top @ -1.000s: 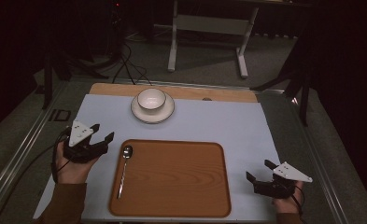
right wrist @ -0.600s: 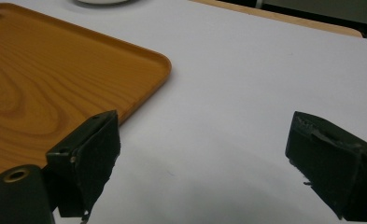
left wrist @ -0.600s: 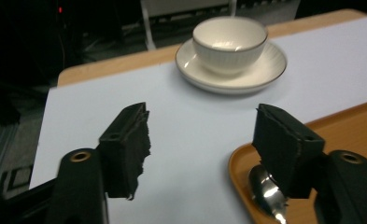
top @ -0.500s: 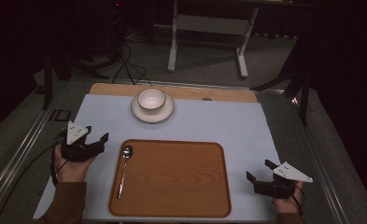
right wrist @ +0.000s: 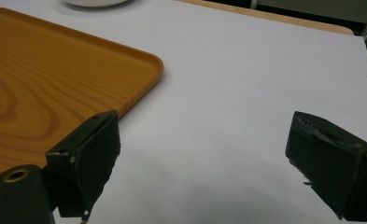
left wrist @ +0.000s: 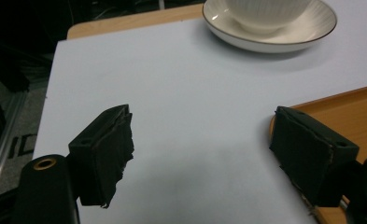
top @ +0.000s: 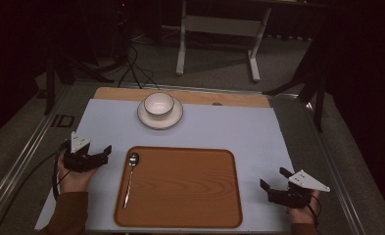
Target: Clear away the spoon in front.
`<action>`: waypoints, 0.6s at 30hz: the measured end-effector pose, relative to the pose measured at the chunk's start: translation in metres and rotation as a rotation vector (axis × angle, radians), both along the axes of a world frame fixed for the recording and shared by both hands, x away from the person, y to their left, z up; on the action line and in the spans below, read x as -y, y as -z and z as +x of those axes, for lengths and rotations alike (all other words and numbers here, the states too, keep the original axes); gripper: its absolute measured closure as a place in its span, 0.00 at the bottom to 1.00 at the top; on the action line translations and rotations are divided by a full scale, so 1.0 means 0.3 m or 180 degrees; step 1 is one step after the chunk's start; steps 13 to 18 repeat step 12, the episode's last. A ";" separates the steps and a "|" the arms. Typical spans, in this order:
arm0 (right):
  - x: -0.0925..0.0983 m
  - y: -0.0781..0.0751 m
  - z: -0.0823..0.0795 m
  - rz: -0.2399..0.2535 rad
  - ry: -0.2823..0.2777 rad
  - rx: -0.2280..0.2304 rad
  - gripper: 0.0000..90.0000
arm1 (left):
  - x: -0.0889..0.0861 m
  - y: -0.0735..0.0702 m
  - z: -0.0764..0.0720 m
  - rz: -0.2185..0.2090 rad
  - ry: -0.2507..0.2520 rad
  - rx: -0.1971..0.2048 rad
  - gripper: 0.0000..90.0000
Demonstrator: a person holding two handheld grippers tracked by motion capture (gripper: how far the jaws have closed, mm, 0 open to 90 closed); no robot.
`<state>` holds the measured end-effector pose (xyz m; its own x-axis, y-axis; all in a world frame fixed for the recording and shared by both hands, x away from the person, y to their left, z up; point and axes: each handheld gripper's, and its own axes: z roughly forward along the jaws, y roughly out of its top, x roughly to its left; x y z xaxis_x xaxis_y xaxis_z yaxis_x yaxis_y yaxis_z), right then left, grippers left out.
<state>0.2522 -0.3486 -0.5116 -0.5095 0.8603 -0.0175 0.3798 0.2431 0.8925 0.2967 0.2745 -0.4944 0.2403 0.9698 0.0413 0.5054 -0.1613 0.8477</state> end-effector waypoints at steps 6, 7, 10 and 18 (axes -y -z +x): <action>0.015 0.008 0.005 0.0028 0.0042 -0.0021 0.11 | -0.003 0.045 0.032 0.0070 -0.0058 -0.0111 0.23; 0.015 0.010 0.007 0.0020 0.0044 -0.0024 0.11 | -0.003 0.051 0.035 0.0086 -0.0067 -0.0125 0.23; 0.017 0.017 0.013 -0.0009 0.0046 -0.0058 0.11 | -0.002 0.073 0.048 0.0103 -0.0073 -0.0215 0.23; 0.017 0.029 0.022 -0.0052 0.0052 -0.0113 0.11 | -0.004 0.097 0.065 0.0067 -0.0068 -0.0329 0.23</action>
